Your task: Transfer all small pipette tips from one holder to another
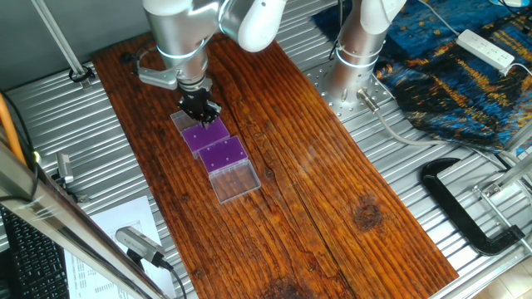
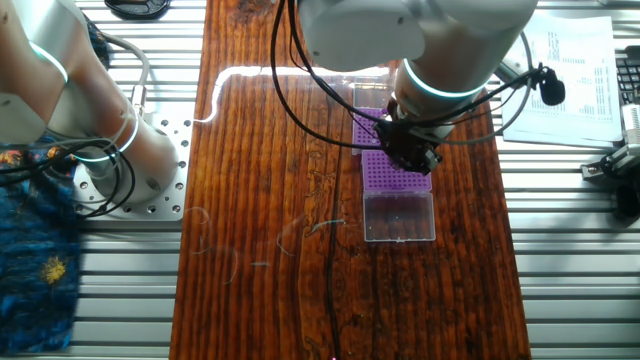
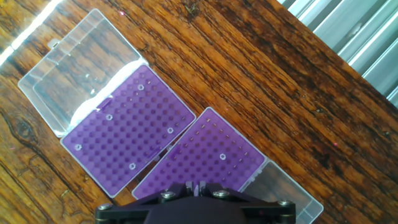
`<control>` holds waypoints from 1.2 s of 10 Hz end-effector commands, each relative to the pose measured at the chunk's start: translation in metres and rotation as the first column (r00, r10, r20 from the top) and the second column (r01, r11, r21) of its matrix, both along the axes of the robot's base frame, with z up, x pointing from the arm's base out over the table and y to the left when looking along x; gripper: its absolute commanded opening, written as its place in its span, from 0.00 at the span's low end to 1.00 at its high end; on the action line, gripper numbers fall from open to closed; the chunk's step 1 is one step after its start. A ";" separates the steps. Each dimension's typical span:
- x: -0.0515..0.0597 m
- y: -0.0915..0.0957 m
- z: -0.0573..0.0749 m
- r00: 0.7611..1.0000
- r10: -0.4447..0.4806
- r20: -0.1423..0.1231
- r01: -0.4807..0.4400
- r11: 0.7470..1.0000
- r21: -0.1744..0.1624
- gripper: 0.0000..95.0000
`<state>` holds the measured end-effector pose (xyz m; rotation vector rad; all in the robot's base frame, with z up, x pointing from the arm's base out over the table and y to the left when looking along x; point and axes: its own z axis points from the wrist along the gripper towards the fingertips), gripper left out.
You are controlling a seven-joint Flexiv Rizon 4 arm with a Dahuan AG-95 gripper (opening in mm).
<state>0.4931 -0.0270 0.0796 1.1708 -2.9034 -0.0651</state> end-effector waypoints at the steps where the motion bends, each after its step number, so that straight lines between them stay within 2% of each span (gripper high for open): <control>1: 0.000 0.000 -0.001 1.000 0.000 0.002 0.000 1.000 -0.002 0.00; 12: 0.000 0.000 -0.007 1.000 0.002 0.004 -0.002 1.000 -0.004 0.00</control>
